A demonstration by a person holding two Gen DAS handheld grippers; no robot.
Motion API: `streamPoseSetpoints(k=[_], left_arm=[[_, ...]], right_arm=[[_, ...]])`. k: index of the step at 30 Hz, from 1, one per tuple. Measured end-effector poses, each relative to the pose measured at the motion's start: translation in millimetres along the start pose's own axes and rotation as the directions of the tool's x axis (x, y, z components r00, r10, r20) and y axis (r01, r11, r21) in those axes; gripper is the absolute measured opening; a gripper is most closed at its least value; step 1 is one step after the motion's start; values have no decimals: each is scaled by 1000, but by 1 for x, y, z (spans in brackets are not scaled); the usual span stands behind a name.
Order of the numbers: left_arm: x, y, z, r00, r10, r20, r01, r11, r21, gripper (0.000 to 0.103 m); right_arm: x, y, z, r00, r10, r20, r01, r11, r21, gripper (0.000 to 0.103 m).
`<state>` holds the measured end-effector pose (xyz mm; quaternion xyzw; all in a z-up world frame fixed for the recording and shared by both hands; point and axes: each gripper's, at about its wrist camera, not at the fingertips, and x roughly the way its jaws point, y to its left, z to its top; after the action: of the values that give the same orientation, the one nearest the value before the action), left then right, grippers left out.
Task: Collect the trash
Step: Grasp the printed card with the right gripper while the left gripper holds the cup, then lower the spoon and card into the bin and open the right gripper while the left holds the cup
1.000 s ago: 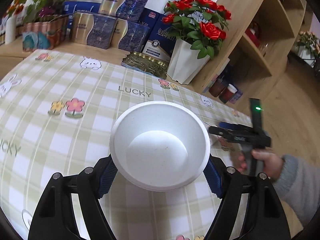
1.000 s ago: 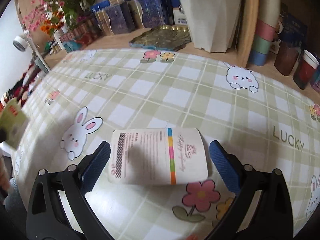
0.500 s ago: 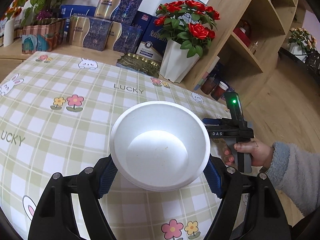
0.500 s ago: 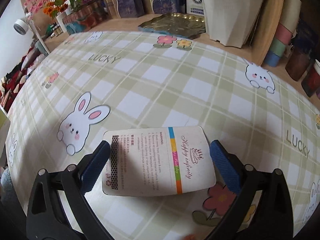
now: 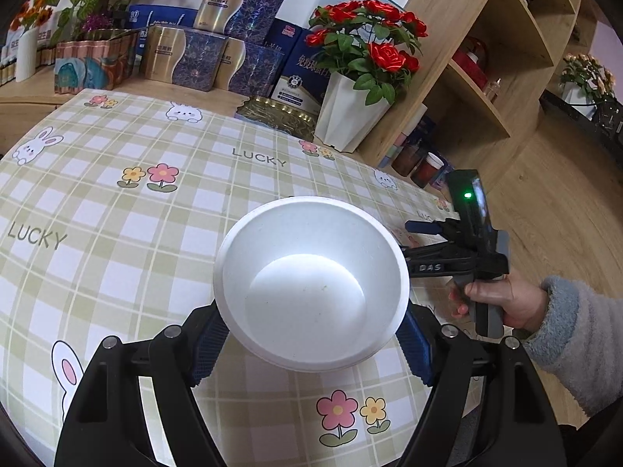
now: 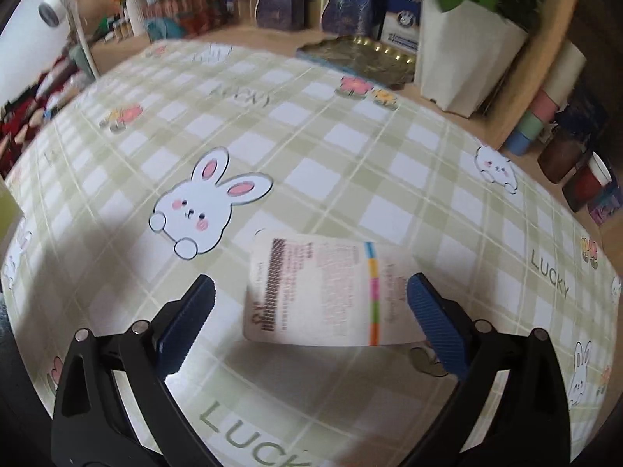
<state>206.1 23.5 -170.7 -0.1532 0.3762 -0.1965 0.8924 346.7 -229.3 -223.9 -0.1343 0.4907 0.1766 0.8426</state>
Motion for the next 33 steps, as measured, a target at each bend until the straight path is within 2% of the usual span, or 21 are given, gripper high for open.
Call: streamPoseSetpoints(k=[3, 10, 13, 15, 17, 20, 22, 27, 30, 33], left_arm=[[-2, 4, -1, 1000, 9, 1, -9, 1000, -5, 75], [-5, 17, -3, 1000, 25, 8, -25, 999, -24, 75], [-4, 19, -4, 1000, 25, 3, -25, 999, -34, 75], [-4, 18, -5, 1000, 22, -1, -22, 999, -38, 75], [-5, 17, -5, 1000, 22, -1, -22, 999, -34, 75], [-11, 14, -5, 1000, 5, 3, -5, 999, -37, 75], [-14, 11, -7, 1000, 10, 3, -9, 1000, -30, 75], [-23, 2, -10, 1000, 15, 6, -15, 1000, -18, 75], [-31, -6, -12, 1000, 22, 12, -22, 1000, 3, 75], [-39, -12, -14, 1000, 20, 16, -21, 1000, 15, 75]], right_arm=[[15, 2, -2, 999, -23, -40, 25, 999, 31, 93], [13, 0, -3, 999, -22, -25, 23, 998, 54, 92], [10, -7, -3, 999, -29, -25, 31, 997, 77, 77], [4, -11, -4, 1000, 2, -14, -1, 996, 93, 69], [-9, -10, -4, 1000, -9, 11, 8, 996, 89, 43], [-35, -5, -5, 997, -32, 71, 26, 997, 74, 23], [-55, -4, -6, 992, -45, 122, 37, 997, 67, 17], [-95, 4, -17, 970, -124, 209, 122, 992, 21, 6], [-112, 7, -24, 963, -134, 235, 133, 991, 21, 5], [-130, 8, -32, 957, -113, 266, 103, 993, 53, 5]])
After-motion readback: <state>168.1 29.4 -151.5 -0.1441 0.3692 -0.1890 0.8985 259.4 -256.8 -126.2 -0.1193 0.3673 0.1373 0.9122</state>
